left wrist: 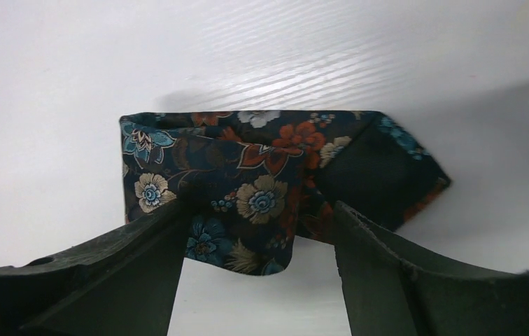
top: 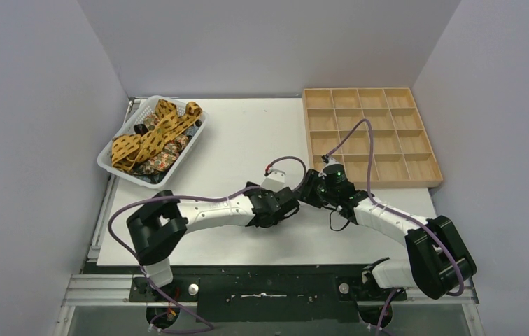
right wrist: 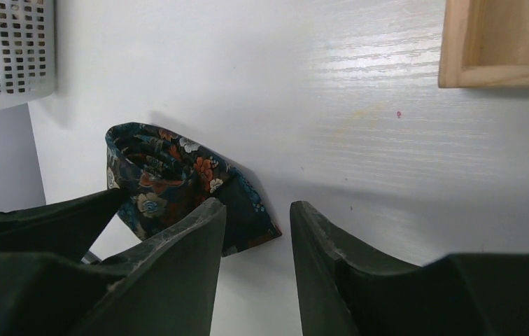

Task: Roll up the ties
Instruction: Roll the tie at the center of the board.

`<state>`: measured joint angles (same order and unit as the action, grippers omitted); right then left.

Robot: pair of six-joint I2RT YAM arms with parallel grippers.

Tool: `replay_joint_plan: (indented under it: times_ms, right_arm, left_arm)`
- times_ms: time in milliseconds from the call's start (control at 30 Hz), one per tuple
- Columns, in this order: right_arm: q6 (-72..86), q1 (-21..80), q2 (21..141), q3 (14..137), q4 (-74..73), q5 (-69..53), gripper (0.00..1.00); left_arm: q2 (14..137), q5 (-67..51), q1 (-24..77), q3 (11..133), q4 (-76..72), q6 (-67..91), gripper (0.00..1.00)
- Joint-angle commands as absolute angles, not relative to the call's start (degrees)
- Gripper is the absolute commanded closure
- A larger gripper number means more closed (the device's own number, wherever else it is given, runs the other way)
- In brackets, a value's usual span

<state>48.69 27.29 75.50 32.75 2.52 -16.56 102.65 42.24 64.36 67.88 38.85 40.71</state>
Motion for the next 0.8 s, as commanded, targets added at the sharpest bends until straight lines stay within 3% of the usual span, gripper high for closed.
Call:
replay_joint_plan:
  times_ms: [0, 167, 433, 600, 767]
  right_arm:
    - [47.98, 26.81, 75.13, 32.67, 5.89, -19.66, 0.59]
    - [45.68, 26.71, 74.16, 32.95, 8.40, -22.59, 0.48]
    - [35.34, 30.52, 81.64, 42.01, 9.95, -30.58, 0.15]
    - [22.12, 39.47, 88.51, 51.99, 2.52, -23.36, 0.08]
    - [5.22, 44.28, 88.83, 50.47, 10.39, -20.04, 0.00]
  left_arm:
    - [93.76, 29.90, 61.60, 64.88, 25.98, 39.48, 0.28]
    - [80.69, 25.45, 56.91, 58.00, 20.55, 41.49, 0.27]
    - [60.44, 18.48, 44.73, 45.11, 19.28, 44.26, 0.20]
    - [52.97, 8.69, 33.59, 35.57, 19.48, 46.51, 0.20]
    - [46.78, 1.11, 26.64, 28.06, 16.80, 49.46, 0.19]
